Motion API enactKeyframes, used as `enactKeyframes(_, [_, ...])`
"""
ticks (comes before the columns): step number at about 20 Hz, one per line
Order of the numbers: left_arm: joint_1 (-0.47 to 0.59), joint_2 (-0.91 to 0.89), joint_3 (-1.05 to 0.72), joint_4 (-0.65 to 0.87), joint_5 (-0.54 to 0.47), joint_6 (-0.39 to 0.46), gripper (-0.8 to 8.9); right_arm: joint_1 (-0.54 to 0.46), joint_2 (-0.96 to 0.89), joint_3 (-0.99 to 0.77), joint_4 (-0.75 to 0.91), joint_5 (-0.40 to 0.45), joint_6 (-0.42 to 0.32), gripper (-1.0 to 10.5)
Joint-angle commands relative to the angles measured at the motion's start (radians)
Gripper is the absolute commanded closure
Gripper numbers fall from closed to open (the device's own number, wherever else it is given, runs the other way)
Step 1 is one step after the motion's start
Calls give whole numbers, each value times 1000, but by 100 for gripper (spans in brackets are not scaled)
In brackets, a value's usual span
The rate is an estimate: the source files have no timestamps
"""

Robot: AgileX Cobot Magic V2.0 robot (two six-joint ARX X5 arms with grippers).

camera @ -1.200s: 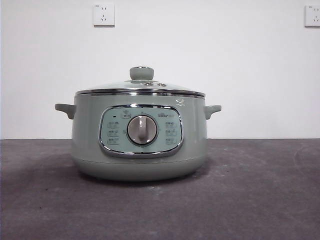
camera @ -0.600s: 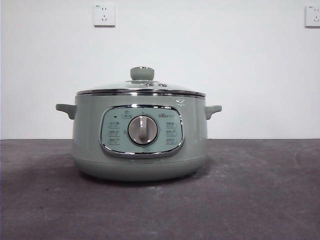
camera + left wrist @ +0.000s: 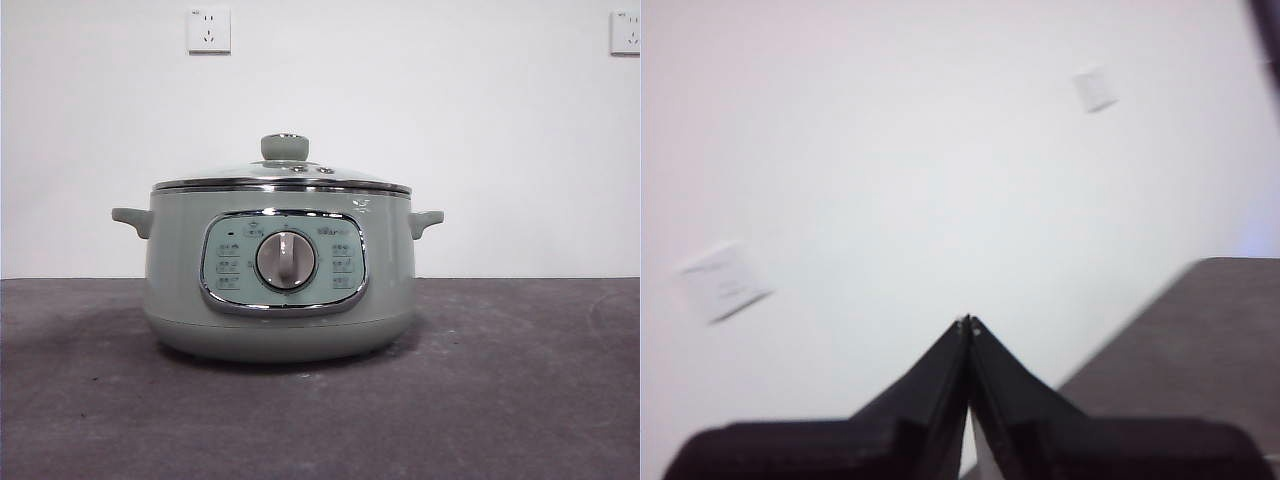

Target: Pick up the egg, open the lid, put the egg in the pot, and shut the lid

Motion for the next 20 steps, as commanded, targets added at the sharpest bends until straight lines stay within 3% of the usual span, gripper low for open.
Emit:
enactKeyframes(1, [58,-139,-258,126,-82,-32,817,1,-3,-3,-16,0,5,945])
enactKeyframes(7, [164,-460,-781,246,-240,-136,817,1,-5,-3,-16,0,5,945])
enactKeyframes(10, [179,-586,-978,250,-245,-180,817,1,-5,-3,-16,0,5,945])
enactKeyframes(16, [181,-782,-1229,245,-288,-205,817,1,-5,-3,-16,0,5,945])
enactKeyframes(20, [181,-852,-1304,224,-310,-206,817,1,-5,-3,-16,0,5,945])
